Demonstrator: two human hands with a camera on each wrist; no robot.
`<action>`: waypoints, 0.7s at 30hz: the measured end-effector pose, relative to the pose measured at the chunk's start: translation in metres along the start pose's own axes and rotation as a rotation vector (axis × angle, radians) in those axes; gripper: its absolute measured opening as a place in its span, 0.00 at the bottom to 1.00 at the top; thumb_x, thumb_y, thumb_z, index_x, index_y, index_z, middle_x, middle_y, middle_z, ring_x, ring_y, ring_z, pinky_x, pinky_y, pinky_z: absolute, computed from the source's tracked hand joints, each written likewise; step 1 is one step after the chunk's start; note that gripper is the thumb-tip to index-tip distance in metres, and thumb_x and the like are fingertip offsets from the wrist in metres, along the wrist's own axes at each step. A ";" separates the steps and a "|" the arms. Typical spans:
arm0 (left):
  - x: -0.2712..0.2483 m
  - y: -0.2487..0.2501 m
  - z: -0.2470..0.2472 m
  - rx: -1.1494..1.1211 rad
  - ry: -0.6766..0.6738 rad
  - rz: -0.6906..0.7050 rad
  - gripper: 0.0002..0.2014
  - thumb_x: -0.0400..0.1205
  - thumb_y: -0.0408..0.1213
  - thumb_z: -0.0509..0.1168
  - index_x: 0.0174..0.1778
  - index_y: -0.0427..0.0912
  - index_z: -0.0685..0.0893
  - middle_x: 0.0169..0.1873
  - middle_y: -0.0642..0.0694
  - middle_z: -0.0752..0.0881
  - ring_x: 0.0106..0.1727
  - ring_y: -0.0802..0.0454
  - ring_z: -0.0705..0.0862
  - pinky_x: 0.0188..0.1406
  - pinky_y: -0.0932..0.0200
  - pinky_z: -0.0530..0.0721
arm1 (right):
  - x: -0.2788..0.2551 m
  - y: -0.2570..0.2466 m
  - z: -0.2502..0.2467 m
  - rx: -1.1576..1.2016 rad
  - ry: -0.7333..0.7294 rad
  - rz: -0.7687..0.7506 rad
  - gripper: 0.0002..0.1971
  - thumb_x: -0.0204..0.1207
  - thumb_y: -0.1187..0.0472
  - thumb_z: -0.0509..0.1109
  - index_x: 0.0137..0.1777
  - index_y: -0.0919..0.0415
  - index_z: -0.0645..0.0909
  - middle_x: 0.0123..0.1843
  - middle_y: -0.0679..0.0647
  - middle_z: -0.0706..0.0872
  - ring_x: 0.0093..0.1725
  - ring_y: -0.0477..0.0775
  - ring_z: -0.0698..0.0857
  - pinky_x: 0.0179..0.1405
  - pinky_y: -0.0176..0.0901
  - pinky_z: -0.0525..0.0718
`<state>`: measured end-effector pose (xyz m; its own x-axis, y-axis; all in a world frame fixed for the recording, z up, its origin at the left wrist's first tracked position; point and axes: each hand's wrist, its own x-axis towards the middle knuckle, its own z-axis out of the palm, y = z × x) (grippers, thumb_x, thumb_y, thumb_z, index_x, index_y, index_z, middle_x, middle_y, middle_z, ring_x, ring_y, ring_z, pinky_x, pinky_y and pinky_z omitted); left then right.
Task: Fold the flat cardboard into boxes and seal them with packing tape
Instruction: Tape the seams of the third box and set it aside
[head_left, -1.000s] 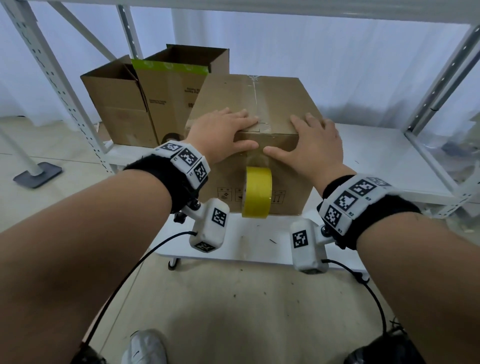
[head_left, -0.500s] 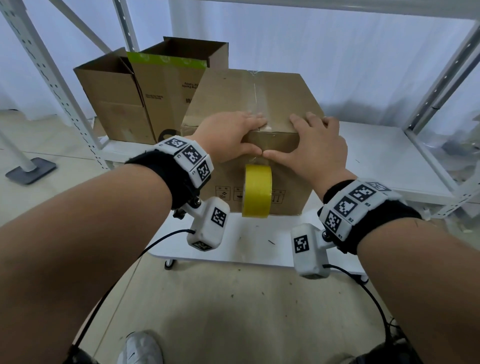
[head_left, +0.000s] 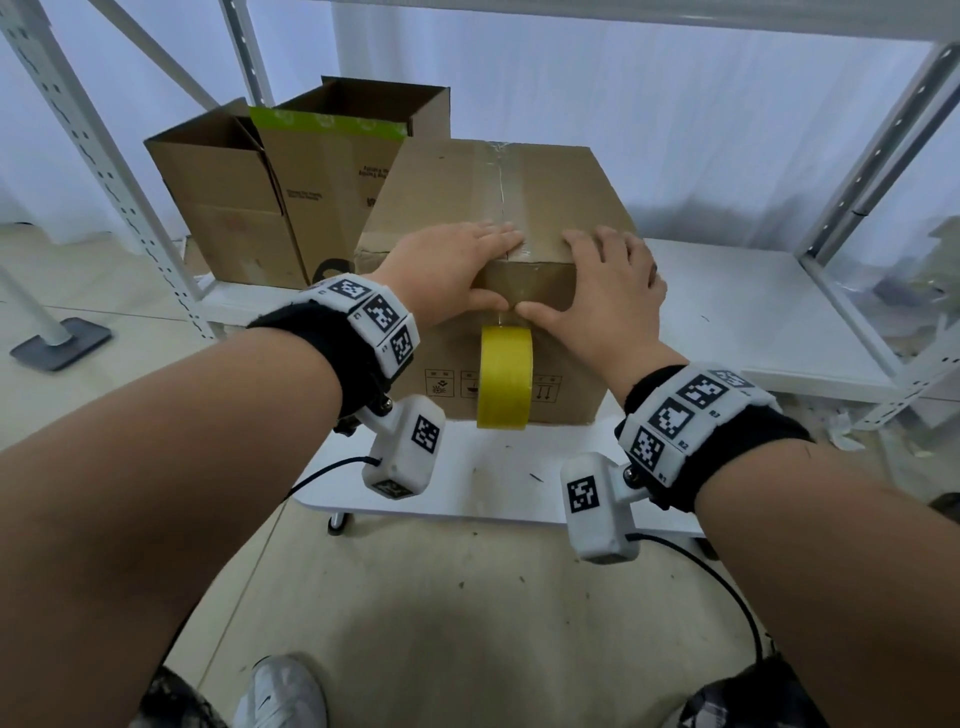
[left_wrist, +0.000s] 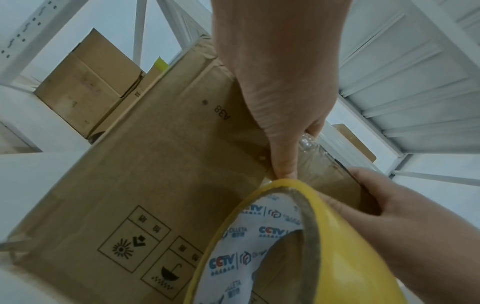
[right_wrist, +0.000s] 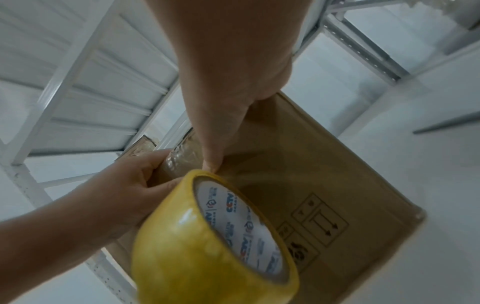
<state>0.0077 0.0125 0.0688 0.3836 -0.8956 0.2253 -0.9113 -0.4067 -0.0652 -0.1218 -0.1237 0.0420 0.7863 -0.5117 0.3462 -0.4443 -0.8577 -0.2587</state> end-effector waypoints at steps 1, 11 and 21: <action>-0.001 0.002 0.000 0.000 0.001 -0.003 0.38 0.80 0.55 0.66 0.83 0.48 0.60 0.82 0.51 0.63 0.82 0.52 0.62 0.77 0.51 0.65 | -0.005 -0.001 0.000 0.057 0.052 0.000 0.34 0.72 0.36 0.71 0.75 0.49 0.70 0.77 0.54 0.68 0.79 0.59 0.61 0.75 0.63 0.58; -0.009 0.006 0.002 0.000 0.086 0.000 0.34 0.80 0.53 0.67 0.81 0.46 0.66 0.79 0.47 0.70 0.76 0.46 0.71 0.72 0.47 0.71 | -0.026 -0.025 -0.009 0.592 -0.479 0.343 0.23 0.78 0.41 0.68 0.50 0.66 0.81 0.36 0.57 0.82 0.31 0.56 0.83 0.27 0.41 0.80; -0.009 0.009 0.005 0.038 0.082 -0.012 0.34 0.83 0.53 0.63 0.83 0.47 0.62 0.82 0.49 0.65 0.82 0.49 0.63 0.78 0.53 0.61 | -0.030 -0.035 -0.006 0.829 -0.516 0.479 0.20 0.82 0.50 0.68 0.61 0.69 0.76 0.34 0.57 0.78 0.24 0.52 0.80 0.15 0.33 0.76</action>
<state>-0.0031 0.0164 0.0613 0.3790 -0.8737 0.3050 -0.9000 -0.4247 -0.0984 -0.1329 -0.0788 0.0462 0.7801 -0.5356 -0.3234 -0.4772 -0.1752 -0.8611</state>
